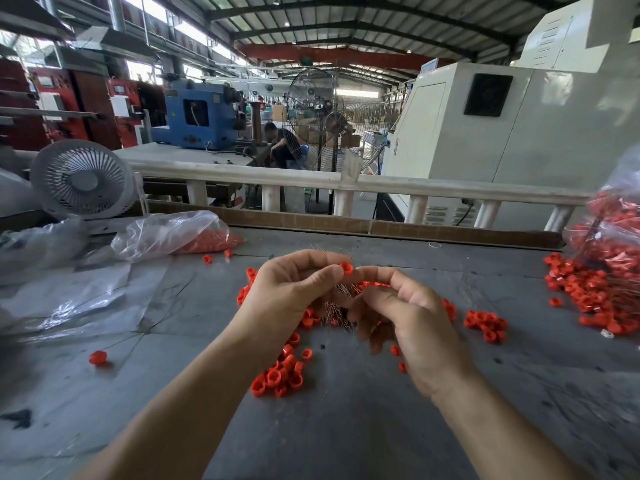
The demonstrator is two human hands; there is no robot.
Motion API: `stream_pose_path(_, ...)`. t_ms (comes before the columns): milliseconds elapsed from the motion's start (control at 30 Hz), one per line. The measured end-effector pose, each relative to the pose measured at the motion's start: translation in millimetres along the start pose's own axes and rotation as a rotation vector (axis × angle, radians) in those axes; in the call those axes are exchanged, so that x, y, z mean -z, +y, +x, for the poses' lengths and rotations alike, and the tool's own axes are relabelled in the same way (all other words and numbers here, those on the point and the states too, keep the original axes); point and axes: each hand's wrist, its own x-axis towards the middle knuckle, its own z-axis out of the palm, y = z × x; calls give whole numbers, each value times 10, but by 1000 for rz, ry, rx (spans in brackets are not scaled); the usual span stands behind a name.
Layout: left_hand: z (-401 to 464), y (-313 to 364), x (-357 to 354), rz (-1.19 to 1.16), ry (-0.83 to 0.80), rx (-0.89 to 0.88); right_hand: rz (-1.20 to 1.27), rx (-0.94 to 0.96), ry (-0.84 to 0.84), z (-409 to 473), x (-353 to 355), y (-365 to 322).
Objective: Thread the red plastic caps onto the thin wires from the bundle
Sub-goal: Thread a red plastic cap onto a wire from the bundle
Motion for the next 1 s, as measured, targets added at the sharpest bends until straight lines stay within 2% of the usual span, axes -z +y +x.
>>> stream_pose_path(333, -12, 31, -9, -75, 6, 46, -99, -28, -46, -13, 7, -6)
stream_pose_path(433, -13, 36, -14, -49, 0, 47, -171, -32, 6, 1, 31, -10)
stream_pose_path(500, -13, 35, -5, -37, 7, 51, -313, -3, 131, 34, 96, 7)
stream_pose_path(567, -13, 32, 1, -27, 23, 60, -564, 42, 268, 83, 228, 23)
stream_pose_path(633, -13, 28, 2, -7, 39, 66, -800, 39, 320, 126, 390, 21)
stream_pose_path(733, -7, 9, 2, 23, 64, 67, -951, -100, 229, 134, 553, -9)
stream_pose_path(867, 5, -10, 2, 56, 99, 73, -1017, -278, 36, 101, 563, -40)
stream_pose_path(1000, 5, -2, -21, 56, 113, 68, -1119, -336, 0, 68, 448, -3)
